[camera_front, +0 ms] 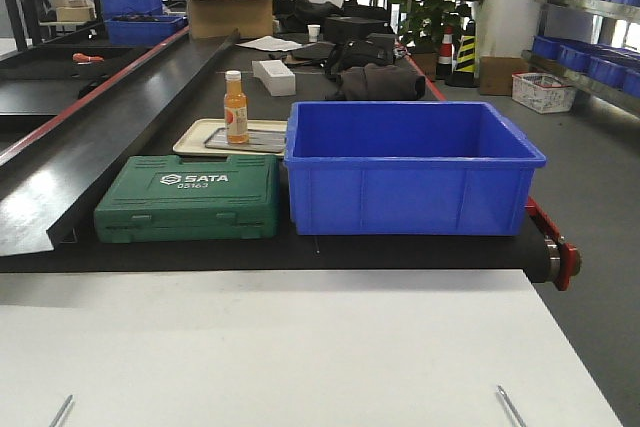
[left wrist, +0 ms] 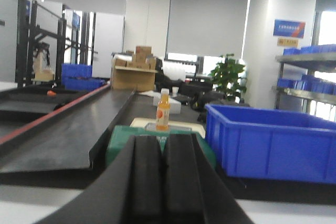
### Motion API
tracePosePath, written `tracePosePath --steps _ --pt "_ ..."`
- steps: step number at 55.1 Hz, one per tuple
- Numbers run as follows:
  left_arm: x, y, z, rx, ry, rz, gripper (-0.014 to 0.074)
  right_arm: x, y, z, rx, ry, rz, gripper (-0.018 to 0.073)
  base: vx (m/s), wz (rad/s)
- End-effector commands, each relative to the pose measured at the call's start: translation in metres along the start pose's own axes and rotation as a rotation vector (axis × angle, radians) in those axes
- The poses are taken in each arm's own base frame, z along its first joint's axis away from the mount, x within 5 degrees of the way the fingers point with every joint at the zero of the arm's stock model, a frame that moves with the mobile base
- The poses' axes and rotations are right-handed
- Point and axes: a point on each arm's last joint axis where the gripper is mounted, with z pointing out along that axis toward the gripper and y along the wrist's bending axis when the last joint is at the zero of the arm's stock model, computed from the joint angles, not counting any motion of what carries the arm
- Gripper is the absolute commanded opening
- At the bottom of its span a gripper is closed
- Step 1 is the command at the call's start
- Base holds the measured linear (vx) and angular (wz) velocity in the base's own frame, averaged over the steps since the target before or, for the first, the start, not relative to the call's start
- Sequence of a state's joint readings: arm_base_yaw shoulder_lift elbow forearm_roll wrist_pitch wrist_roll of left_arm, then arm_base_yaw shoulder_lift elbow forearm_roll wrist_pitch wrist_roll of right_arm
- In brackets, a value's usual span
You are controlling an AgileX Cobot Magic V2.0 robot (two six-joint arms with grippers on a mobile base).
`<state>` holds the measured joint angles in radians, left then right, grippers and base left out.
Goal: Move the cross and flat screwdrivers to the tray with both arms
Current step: 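Lower both grippers over the green-handled screwdrivers on the white table, then close left and right grippers on the screwdriver handles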
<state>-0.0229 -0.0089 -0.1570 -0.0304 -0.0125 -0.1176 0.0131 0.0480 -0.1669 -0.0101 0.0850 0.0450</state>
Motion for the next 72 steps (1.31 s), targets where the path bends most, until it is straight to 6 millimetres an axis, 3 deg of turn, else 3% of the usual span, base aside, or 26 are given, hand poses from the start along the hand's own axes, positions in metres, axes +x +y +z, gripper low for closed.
tracePosePath --steps 1,7,14,27,34,43,49,62,72 --pt "-0.032 -0.005 0.007 0.006 -0.06 -0.011 0.0022 -0.038 0.001 0.007 0.007 -0.018 -0.021 0.0003 0.0 0.0" --pt "-0.045 -0.007 0.026 -0.004 0.012 -0.009 0.005 -0.048 0.001 0.025 0.011 0.055 -0.036 0.003 0.0 0.0" --pt "-0.049 -0.007 0.051 -0.016 0.094 0.011 0.0105 -0.039 0.0 0.049 0.013 0.172 -0.033 0.0111 0.0 0.0" --pt "-0.011 -0.001 0.094 -0.05 0.368 0.033 0.029 -0.012 -0.001 0.082 0.017 0.371 -0.027 0.0368 0.0 0.0" --pt "0.007 0.001 0.108 -0.064 0.471 0.033 0.0355 0.002 -0.001 0.094 0.02 0.455 -0.018 0.0454 0.0 0.0" --pt "0.029 0.005 0.12 -0.083 0.59 0.019 0.0384 0.014 -0.002 0.103 0.024 0.561 -0.015 0.046 0.0 0.0" --pt "0.031 0.005 0.134 -0.086 0.644 0.029 0.0402 0.016 -0.002 0.111 0.035 0.699 0.006 0.046 0.0 0.0" --pt "0.018 0.013 0.192 -0.135 0.887 0.062 0.0442 0.014 -0.002 0.137 0.049 0.977 0.005 0.0461 0.0 0.0" --pt "0.034 0.03 0.241 -0.145 1.084 0.127 0.044 0.015 -0.002 0.153 0.05 1.01 0.004 0.0461 0.0 0.0"
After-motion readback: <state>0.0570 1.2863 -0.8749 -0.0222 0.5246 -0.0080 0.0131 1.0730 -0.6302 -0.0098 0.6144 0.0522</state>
